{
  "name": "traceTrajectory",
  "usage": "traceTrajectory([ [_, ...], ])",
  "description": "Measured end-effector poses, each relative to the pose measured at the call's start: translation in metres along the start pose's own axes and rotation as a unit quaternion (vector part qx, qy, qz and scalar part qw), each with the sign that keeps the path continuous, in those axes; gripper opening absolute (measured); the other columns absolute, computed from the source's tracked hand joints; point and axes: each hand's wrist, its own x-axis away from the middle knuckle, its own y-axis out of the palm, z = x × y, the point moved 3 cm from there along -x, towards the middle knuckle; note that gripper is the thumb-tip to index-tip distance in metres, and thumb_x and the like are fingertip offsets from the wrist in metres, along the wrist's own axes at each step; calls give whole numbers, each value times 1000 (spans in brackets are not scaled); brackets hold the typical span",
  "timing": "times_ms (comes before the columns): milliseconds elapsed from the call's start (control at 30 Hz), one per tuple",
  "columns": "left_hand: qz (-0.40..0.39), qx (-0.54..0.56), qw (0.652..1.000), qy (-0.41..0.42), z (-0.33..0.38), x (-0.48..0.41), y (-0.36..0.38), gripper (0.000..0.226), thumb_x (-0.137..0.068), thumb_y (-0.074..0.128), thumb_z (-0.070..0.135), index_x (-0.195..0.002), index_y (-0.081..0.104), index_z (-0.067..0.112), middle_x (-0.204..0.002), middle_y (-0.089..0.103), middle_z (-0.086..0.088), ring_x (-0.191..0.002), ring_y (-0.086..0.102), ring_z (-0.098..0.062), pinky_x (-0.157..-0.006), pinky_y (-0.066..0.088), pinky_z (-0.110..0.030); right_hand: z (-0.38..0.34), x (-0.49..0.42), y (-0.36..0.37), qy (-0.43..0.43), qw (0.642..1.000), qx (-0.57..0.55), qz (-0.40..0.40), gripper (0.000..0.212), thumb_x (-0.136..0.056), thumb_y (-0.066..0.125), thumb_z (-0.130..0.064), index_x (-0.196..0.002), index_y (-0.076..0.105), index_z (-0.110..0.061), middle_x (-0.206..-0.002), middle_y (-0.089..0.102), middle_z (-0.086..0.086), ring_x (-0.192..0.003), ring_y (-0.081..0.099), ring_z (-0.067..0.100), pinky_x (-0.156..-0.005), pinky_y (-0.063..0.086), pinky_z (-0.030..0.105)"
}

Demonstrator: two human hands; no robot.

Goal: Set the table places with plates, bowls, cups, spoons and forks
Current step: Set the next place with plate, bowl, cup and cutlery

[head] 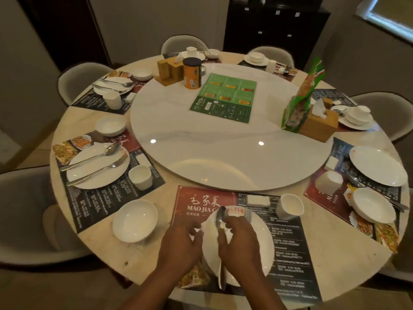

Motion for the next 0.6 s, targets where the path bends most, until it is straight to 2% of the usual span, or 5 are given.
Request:
traceTrajectory([
  [133, 96, -24, 995, -17, -38, -14, -63, 19, -85, 69, 24, -103, 68, 27, -92, 63, 12, -76, 60, -4, -69, 52, -24, -67, -6, 46, -84, 989, -35, -114, 49, -86, 63, -41, -132, 49, -32, -134, 48, -11, -117, 49, 9, -95, 45, 23],
  [267, 151, -49, 981, -111, -96, -26, -111, 40, -80, 72, 18, -118, 63, 20, -116, 57, -4, -101, 59, -25, -85, 52, -39, -109, -9, 104, -119, 972, -9, -201, 95, -66, 66, -71, -146, 29, -35, -149, 33, -7, -133, 35, 17, -108, 40, 41],
  [367, 108, -22, 976, -189, -125, -38, -123, 50, -84, 70, 20, -131, 57, 14, -126, 58, -12, -110, 58, -32, -93, 48, -42, -121, -12, 138, -109, 968, -21, -223, 120, -51, 72, -77, -149, 17, -37, -151, 29, -10, -135, 35, 18, -109, 41, 44],
  [500, 37, 28, 979, -196, -140, -48, -118, 46, -88, 67, 19, -133, 57, 16, -125, 64, -10, -111, 61, -30, -94, 51, -42, -125, -14, 144, -104, 970, -63, -208, 119, -55, 80, -68, -149, 17, -32, -149, 30, -11, -133, 37, 13, -110, 39, 36],
  [600, 31, 44, 980, -190, -142, -52, -115, 46, -85, 66, 8, -130, 60, 17, -121, 66, -9, -108, 61, -29, -91, 53, -42, -121, -17, 142, -93, 974, -74, -195, 121, -60, 81, -65, -153, 13, -27, -156, 25, -9, -139, 30, 13, -115, 31, 31],
])
